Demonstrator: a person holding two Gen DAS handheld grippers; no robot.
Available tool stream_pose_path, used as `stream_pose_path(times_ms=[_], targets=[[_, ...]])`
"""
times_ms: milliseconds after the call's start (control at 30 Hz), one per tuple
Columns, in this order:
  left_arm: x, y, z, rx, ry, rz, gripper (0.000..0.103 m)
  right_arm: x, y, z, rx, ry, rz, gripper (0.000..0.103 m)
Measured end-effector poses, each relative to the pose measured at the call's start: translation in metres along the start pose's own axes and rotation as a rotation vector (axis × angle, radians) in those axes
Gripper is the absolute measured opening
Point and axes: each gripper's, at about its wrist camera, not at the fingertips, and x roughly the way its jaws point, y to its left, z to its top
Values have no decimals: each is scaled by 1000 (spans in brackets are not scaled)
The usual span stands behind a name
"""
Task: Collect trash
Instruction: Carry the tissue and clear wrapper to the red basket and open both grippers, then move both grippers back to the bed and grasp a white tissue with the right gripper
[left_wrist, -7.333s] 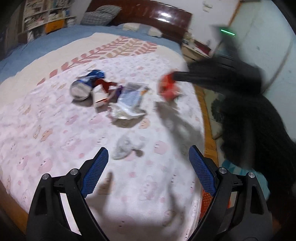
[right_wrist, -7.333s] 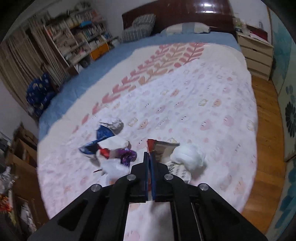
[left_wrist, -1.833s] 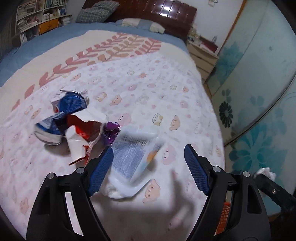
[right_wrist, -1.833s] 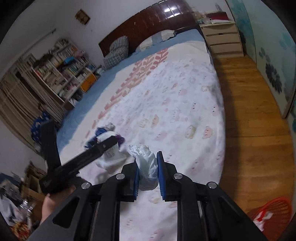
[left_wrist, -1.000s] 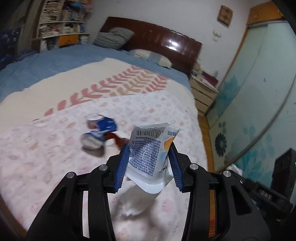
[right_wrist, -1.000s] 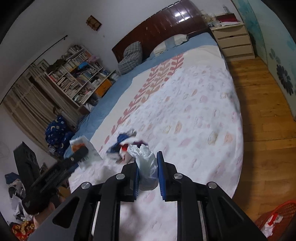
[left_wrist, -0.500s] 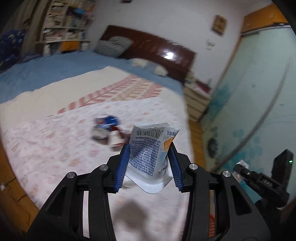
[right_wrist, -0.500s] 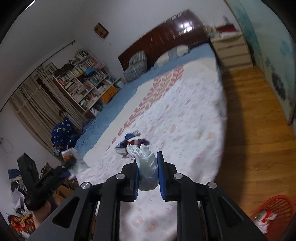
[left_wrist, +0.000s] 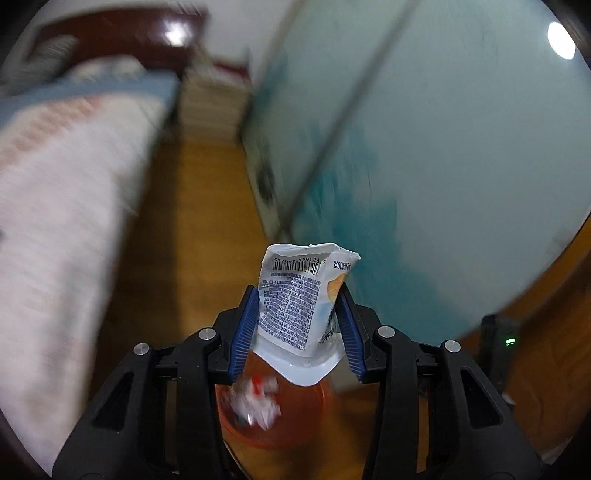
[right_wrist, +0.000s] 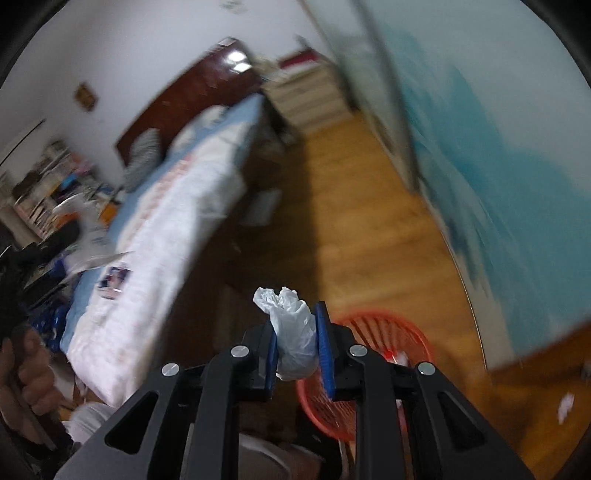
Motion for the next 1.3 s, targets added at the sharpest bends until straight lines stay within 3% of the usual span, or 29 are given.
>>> stream_pose_path(times_ms=[67,167,233,367,600,667,767,833,933,1167,1300], targets=[[68,-8,-23,-4,155,-1,43,17,-37,-20,67,46,-27,21],[125,-9,-52,-22,336,41,43,42,-71,-45,132,110,-39,21],[140,-15,-63,58,386,99,43,56,-81,-55,153,138,-37,21],[154,-11,-73,100,432,138,43,74,-87,-64,170,153,-32,21],[156,-11,-74,95,450,174,44,90,-80,-57,186,151,-18,24],[157,-11,-72,88,446,200,46,90,-79,-57,182,150,-26,37],[154,-8,-70,64,430,215,60,87,-81,-56,193,138,-32,59],[149,-7,-69,54,413,212,66,85,-83,-56,197,132,-43,65],[147,-6,-69,65,403,225,71,79,-83,-53,202,119,-48,66],[123,-6,-64,57,354,204,71,67,-71,-46,181,93,-41,66],[78,-8,-49,84,236,201,71,62,-54,-42,150,90,-24,66]])
